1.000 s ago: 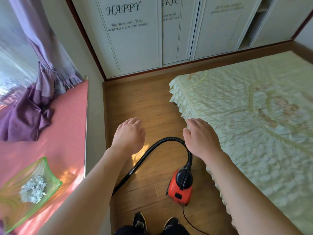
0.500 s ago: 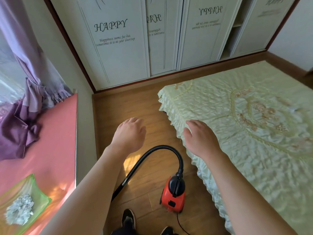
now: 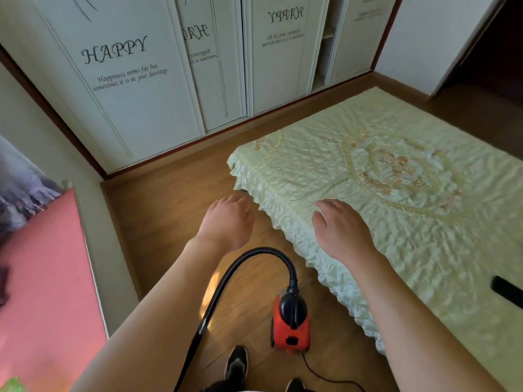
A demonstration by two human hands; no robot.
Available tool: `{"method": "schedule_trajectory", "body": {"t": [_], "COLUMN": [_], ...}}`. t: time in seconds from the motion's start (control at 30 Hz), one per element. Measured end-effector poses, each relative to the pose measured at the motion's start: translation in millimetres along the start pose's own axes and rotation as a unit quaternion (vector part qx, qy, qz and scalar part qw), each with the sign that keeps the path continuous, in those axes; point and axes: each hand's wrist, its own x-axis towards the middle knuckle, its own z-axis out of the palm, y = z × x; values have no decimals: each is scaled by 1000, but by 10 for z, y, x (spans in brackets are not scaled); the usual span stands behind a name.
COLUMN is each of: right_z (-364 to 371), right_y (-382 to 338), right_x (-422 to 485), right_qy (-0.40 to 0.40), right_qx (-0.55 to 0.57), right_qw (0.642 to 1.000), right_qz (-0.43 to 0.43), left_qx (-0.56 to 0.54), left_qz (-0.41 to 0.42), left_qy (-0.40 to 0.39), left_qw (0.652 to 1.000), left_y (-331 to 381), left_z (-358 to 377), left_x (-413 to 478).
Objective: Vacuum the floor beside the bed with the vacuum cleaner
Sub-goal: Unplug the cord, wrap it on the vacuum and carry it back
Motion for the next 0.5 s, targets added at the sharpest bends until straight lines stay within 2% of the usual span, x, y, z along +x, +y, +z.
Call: {"method": "schedule_trajectory", "body": {"t": [0.23, 0.5], "right_z": [54, -20], "right_y": [-168, 17], "right_x": [-128, -691], "right_qy": [48, 82], "right_qx": [0, 3], "right_qw": [997, 984], "right_qz": [62, 161], "left_qx": [8, -13], "left_qz": [92, 184], "left_qy": [-24, -63], "left_qw": [995, 981], "left_y": [-130, 256], "left_z": [-85, -44], "left_x": [290, 276]}}
